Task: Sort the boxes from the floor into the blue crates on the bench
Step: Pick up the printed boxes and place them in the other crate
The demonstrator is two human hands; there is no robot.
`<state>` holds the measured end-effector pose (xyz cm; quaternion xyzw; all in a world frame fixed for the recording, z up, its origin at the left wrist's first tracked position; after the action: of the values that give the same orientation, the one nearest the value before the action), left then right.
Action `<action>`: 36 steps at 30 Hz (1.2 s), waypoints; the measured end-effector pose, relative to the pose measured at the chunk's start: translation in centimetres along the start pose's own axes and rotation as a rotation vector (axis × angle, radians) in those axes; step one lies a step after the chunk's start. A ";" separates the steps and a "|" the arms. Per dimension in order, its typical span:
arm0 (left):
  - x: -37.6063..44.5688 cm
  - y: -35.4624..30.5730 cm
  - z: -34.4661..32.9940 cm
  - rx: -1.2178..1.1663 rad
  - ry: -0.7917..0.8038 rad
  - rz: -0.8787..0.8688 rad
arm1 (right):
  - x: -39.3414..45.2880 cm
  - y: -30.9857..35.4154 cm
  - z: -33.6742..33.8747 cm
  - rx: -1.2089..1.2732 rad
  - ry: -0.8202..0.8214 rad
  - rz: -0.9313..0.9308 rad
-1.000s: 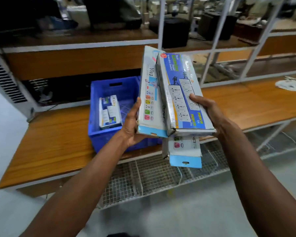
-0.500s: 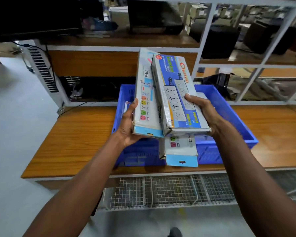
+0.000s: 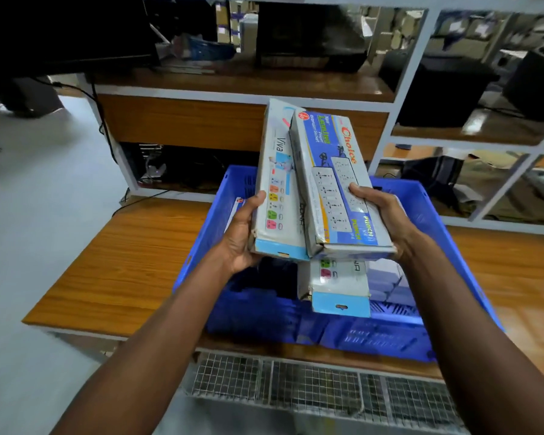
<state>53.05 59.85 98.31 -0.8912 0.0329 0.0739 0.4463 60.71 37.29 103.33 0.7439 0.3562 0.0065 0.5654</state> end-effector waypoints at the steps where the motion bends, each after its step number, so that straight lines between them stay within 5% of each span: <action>1: 0.6 0.2 -0.1 0.018 -0.023 -0.010 | 0.4 0.1 0.7 0.009 0.001 -0.007; 24: 2.2 3.0 4.2 0.199 -0.276 0.071 | 3.0 -2.1 5.0 0.204 0.039 -0.044; 36: 1.5 3.4 6.9 0.288 -0.227 0.156 | 1.4 -3.1 4.8 0.344 -0.016 0.039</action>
<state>53.42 63.32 91.30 -0.7988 0.0617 0.2030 0.5629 62.08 34.33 98.41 0.8365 0.3329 -0.0494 0.4324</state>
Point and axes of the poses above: each hand's wrist, its own x-axis towards the middle knuckle, its own z-axis out of the back of the hand, y = z × x, the point moved 4 cm from there along x, towards the middle knuckle, and after that the axes turned 4 degrees about -z, right-handed, at the moved point
